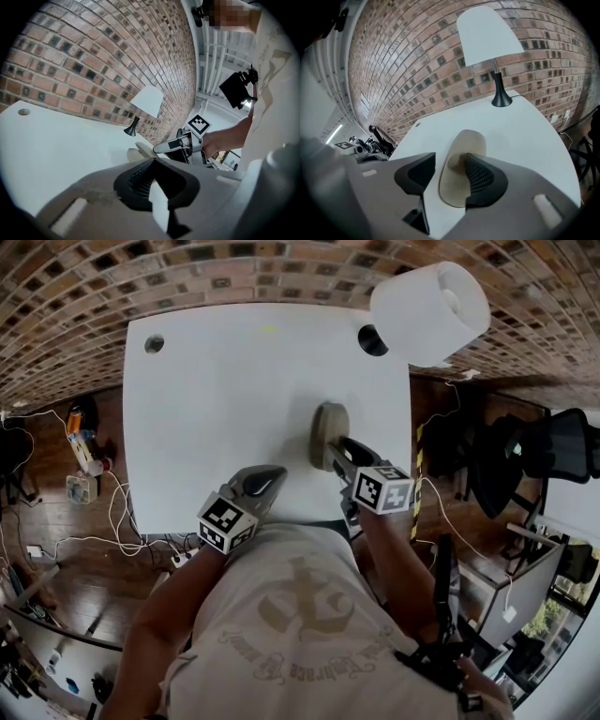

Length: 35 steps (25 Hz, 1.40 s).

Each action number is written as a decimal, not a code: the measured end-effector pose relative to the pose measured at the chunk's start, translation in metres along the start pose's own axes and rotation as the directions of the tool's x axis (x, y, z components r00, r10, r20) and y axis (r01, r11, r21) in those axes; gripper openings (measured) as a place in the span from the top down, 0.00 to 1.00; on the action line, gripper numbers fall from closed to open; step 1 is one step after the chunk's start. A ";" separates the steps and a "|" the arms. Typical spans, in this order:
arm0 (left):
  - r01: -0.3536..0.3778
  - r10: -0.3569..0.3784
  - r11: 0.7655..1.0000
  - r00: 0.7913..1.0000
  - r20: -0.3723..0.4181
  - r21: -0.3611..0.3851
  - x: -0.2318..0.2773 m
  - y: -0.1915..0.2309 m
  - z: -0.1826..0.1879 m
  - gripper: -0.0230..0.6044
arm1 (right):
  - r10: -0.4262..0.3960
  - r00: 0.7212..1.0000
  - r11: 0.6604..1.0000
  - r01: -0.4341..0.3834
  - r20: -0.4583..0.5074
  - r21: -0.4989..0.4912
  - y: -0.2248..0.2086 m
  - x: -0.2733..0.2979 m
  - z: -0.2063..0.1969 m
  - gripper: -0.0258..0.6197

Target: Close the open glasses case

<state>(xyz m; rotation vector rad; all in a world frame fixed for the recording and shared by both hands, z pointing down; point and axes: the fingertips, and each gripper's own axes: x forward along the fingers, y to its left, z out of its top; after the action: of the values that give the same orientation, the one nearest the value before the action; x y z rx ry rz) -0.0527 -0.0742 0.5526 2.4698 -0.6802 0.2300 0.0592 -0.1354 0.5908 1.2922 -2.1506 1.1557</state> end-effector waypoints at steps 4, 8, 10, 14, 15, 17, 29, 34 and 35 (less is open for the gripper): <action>0.003 -0.003 1.000 1.000 -0.003 0.004 0.002 -0.002 0.000 0.96 | 0.006 1.000 0.998 -0.006 -0.012 -0.058 -0.003 0.014 -0.004 0.87; -0.001 0.002 1.000 1.000 -0.009 0.007 0.001 -0.003 -0.001 0.96 | 0.006 0.999 0.987 -0.014 -0.048 -0.157 -0.001 0.025 -0.010 0.94; -0.005 0.005 1.000 1.000 -0.010 0.006 -0.001 -0.002 -0.001 0.96 | 0.014 0.998 0.988 -0.022 -0.056 -0.154 0.003 0.029 -0.011 0.94; 0.023 -0.023 1.000 1.000 -0.010 0.005 -0.003 -0.002 -0.003 0.96 | -0.008 0.998 0.986 -0.002 -0.055 -0.167 0.003 0.027 -0.015 0.95; 0.028 -0.028 1.000 1.000 -0.005 0.003 -0.005 0.000 -0.003 0.96 | -0.011 0.998 0.982 0.000 -0.057 -0.189 0.004 0.028 -0.015 0.95; 0.015 -0.015 1.000 1.000 0.005 -0.002 -0.013 0.010 -0.003 0.96 | 0.004 0.997 0.966 -0.023 -0.075 -0.258 0.013 0.039 -0.015 0.95; 0.008 -0.008 0.999 1.000 -0.017 0.033 -0.016 -0.004 -0.006 0.96 | 0.034 0.998 0.947 -0.049 -0.053 -0.316 0.009 0.037 -0.016 0.95; 0.022 -0.021 0.998 1.000 -0.018 0.066 -0.024 -0.018 -0.006 0.96 | 0.013 1.000 0.971 -0.012 0.002 -0.240 0.005 0.031 -0.017 0.95; 0.022 -0.021 0.997 1.000 -0.017 0.072 -0.027 -0.019 -0.006 0.96 | 0.001 1.000 0.974 0.003 0.019 -0.227 0.004 0.030 -0.018 0.95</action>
<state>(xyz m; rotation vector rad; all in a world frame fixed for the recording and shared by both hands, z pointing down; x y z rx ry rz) -0.0663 -0.0456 0.5402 2.5403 -0.6487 0.2707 0.0384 -0.1368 0.6194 1.2060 -2.2199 0.8696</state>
